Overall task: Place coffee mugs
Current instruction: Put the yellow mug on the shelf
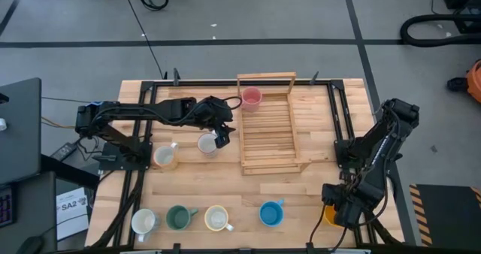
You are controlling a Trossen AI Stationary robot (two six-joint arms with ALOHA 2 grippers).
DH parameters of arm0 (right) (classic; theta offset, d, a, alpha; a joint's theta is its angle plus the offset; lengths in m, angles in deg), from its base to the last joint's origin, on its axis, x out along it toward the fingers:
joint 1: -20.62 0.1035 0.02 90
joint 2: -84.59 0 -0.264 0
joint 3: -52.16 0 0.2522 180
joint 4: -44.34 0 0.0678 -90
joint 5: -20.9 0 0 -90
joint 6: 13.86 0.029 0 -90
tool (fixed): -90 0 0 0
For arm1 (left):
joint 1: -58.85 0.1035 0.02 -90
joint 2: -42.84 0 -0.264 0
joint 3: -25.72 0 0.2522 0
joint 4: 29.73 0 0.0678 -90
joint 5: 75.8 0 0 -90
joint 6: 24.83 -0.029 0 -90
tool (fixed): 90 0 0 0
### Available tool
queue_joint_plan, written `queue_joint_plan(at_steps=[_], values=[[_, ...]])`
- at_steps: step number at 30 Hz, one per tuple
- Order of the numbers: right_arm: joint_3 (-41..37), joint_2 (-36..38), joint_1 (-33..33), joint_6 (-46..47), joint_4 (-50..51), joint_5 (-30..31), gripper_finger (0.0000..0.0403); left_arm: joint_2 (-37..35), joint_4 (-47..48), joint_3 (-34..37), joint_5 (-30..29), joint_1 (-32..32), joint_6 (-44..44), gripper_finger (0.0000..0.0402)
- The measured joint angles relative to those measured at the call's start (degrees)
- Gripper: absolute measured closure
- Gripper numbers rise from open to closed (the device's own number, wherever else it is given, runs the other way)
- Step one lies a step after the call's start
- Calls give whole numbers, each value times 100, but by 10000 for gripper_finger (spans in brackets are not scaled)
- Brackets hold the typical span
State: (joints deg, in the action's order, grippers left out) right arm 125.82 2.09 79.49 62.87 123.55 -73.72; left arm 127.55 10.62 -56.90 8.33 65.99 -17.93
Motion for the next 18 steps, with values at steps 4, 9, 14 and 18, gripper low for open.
queue_joint_plan(at_steps=[4, 9, 14, 18], values=[[-1, -2, 2, -1, 2, 37, 281, 0, 2, 0, -1, 0, 0, 214], [-88, 0, 2, 0, -40, 92, 281, 0, 2, 0, 0, 0, 0, 214], [-389, 0, 2, 0, -428, 86, 281, 0, 0, 0, -1, 2, 2, 214], [-561, -2, 0, 0, -751, 68, 281, 0, 0, 0, -2, 0, 2, 214]])
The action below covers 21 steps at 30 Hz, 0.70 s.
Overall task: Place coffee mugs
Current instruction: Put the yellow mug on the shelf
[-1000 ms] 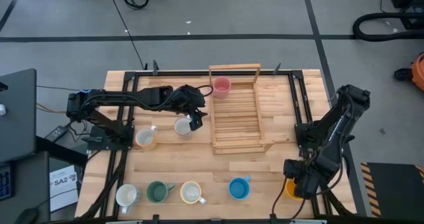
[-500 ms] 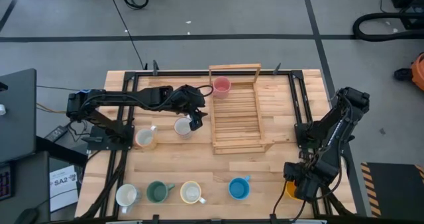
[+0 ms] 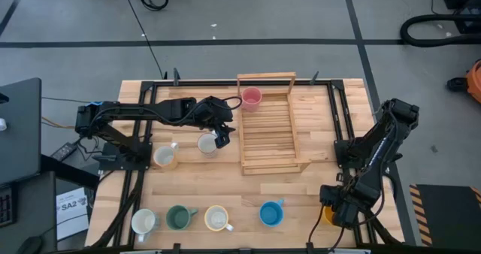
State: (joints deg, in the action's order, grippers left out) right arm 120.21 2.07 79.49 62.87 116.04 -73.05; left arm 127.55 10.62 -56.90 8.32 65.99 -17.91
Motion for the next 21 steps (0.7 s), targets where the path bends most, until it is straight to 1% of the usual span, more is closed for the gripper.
queue_joint_plan(at_steps=[8, 12, 16, 21], values=[[-42, 0, 0, -69, -21, 0, 282, 0, 0, 0, 2, 0, 0, 214], [-42, 2, 0, -83, -19, 0, 291, 0, 0, 0, 1, 0, 2, 214], [-42, 2, 0, -83, -19, -2, 313, 0, 0, 0, 2, 0, 2, 214], [-44, 0, 0, -87, -10, -4, 355, 0, 0, 0, 2, 1, 2, 214]])
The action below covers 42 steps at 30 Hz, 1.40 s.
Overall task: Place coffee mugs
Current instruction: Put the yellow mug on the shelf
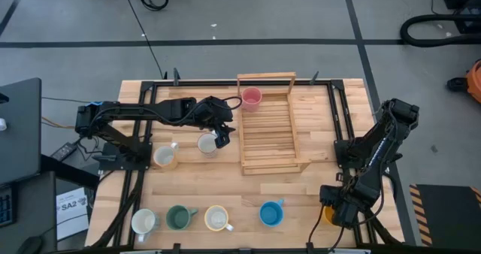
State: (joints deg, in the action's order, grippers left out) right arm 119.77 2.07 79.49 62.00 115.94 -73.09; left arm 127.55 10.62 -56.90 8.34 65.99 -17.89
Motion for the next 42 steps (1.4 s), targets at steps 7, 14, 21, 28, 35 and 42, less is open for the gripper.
queue_joint_plan(at_steps=[7, 14, 21, 28, 35, 42], values=[[0, 4, 0, 2, -22, -15, 377, 0, 0, 0, -2, 1, 14, 214], [0, 12, -85, -1, -19, -33, 365, 0, 0, 0, 0, 1, 35, 214], [0, 243, -344, -312, -4, -98, 376, 0, 0, 0, -2, -1, 37, 214], [0, 763, -682, -797, -59, -205, 375, 0, 0, 0, 0, -1, 39, 214], [1, 1568, -1070, -1315, -69, -289, 374, 0, 1, 0, 0, 1, 39, 214], [294, 2368, -1665, -2141, -64, -267, 373, 0, 0, -1, 0, 1, 39, 214]])
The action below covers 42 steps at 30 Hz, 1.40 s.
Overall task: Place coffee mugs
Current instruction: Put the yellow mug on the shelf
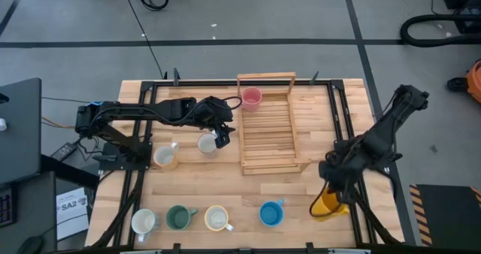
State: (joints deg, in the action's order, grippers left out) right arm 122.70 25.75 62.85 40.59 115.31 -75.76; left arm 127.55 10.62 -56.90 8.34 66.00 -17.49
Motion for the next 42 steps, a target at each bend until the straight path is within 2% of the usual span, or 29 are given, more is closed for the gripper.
queue_joint_plan(at_steps=[9, 17, 26, 34, 42], values=[[940, 421, -1059, -1997, 29, 879, 373, 0, 0, 0, 0, 1, 0, 214], [2087, 268, -2110, -4537, 41, 1092, 373, -2, -2, -1, 0, 0, 0, 214], [2950, -23, -3507, -7368, 32, 1754, 373, -2, -25, -1, -2, 1, 0, 214], [3191, -452, -5213, -8816, 37, 1710, 373, -2, -25, -1, -2, 0, 0, 214], [3197, -1115, -6834, -9614, 46, 969, 373, -2, -26, -1, -2, 1, 0, 214]])
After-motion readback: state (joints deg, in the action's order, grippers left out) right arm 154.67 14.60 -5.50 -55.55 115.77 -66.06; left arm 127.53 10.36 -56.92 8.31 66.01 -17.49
